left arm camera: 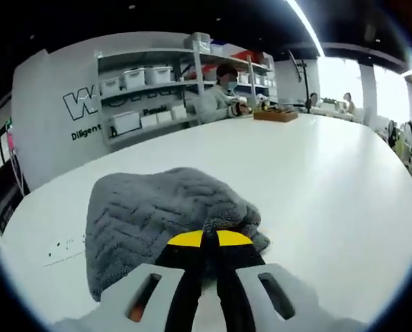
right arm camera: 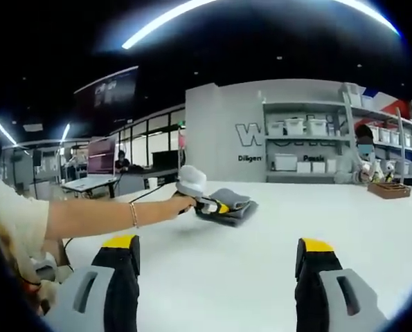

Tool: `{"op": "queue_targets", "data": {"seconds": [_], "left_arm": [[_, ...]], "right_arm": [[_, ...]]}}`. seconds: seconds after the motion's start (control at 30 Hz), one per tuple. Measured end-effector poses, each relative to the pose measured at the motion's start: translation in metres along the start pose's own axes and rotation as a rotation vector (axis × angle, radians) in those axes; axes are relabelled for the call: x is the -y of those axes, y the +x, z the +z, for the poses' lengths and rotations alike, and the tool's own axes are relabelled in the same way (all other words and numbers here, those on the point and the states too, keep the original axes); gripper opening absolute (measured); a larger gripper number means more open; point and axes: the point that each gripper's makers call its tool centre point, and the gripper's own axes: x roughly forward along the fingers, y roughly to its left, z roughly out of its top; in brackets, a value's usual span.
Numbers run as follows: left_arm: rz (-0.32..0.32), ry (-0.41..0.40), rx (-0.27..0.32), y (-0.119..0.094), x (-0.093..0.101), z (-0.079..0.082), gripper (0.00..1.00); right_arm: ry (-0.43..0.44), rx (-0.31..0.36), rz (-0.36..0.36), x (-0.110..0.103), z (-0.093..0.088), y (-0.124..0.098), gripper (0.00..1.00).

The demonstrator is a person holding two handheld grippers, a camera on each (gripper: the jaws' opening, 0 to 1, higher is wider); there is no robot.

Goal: Open the folded towel by lifting each exposed corner and separating the folded layers until the towel lies flat within the target outline without major curled edges

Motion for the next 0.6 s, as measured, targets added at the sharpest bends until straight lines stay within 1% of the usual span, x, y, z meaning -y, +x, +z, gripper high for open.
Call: {"op": "queue_targets", "data": {"seconds": [0.2, 0.23, 0.27, 0.33, 0.4, 0.47, 0.53, 0.6], "left_arm": [[-0.041, -0.049, 0.007, -0.008, 0.002, -0.002, 0.03], [-0.047, -0.076, 0.018, -0.01, 0.004, -0.002, 0.03], [-0.051, -0.12, 0.032, -0.012, 0.005, -0.004, 0.03], [-0.073, -0.163, 0.038, -0.013, 0.008, -0.008, 0.03], [-0.077, -0.162, 0.046, -0.017, 0.008, -0.01, 0.03], [-0.082, -0.179, 0.053, -0.023, 0.01, -0.012, 0.03], [-0.091, -0.19, 0.051, -0.027, 0.012, -0.013, 0.03], [-0.104, -0.18, 0.044, -0.031, 0.017, -0.015, 0.03]], "right_arm": [[-0.007, -0.005, 0.009, -0.003, 0.0, 0.003, 0.93], [-0.01, -0.007, 0.011, -0.004, 0.0, 0.003, 0.93], [-0.011, -0.008, 0.012, -0.005, 0.0, 0.003, 0.93], [-0.013, -0.004, 0.016, -0.006, 0.001, 0.004, 0.93], [-0.013, -0.001, 0.021, -0.007, 0.002, 0.004, 0.93], [-0.013, -0.01, 0.022, -0.008, 0.0, 0.005, 0.93], [-0.019, -0.017, 0.021, -0.009, -0.001, 0.005, 0.93], [-0.021, -0.017, 0.022, -0.009, -0.001, 0.005, 0.93]]}}
